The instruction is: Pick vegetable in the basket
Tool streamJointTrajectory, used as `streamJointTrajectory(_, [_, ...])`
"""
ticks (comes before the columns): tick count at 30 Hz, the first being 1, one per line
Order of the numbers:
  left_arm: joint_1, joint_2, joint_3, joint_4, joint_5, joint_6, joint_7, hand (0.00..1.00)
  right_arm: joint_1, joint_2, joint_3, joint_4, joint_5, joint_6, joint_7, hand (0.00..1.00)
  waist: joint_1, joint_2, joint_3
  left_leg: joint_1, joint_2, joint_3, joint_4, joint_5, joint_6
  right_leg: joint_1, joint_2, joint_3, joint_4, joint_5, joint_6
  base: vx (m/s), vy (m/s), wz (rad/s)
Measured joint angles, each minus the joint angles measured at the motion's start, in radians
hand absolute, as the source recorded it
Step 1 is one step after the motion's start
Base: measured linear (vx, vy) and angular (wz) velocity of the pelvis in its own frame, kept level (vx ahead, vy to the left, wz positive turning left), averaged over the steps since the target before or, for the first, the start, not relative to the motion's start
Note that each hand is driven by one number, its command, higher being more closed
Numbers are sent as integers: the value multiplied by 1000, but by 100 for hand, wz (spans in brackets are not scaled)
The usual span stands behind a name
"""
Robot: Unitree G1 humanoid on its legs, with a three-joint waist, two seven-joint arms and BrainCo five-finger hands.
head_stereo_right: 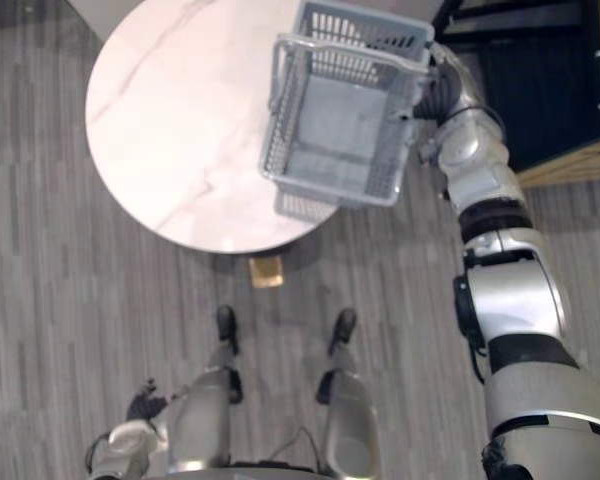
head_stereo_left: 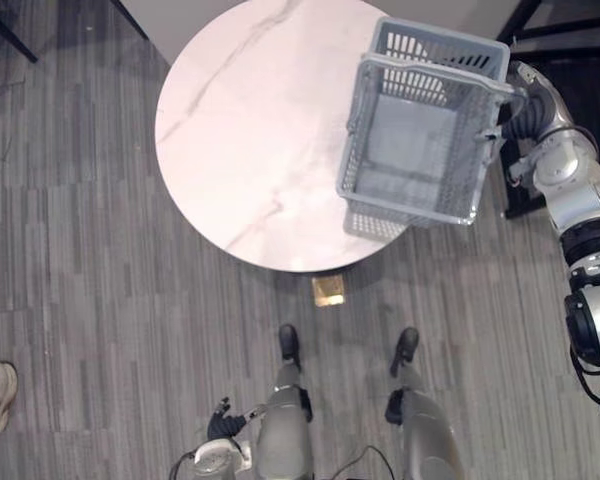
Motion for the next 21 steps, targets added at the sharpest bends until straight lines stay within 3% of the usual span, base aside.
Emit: streamJointTrajectory(21, [-27, 7, -17, -2, 0, 1, 24, 0, -81, 0, 9, 11, 0, 13, -23, 0, 3, -13, 7, -19, 22, -29, 0, 19, -5, 8, 20, -28, -10, 2, -2, -6, -2, 4])
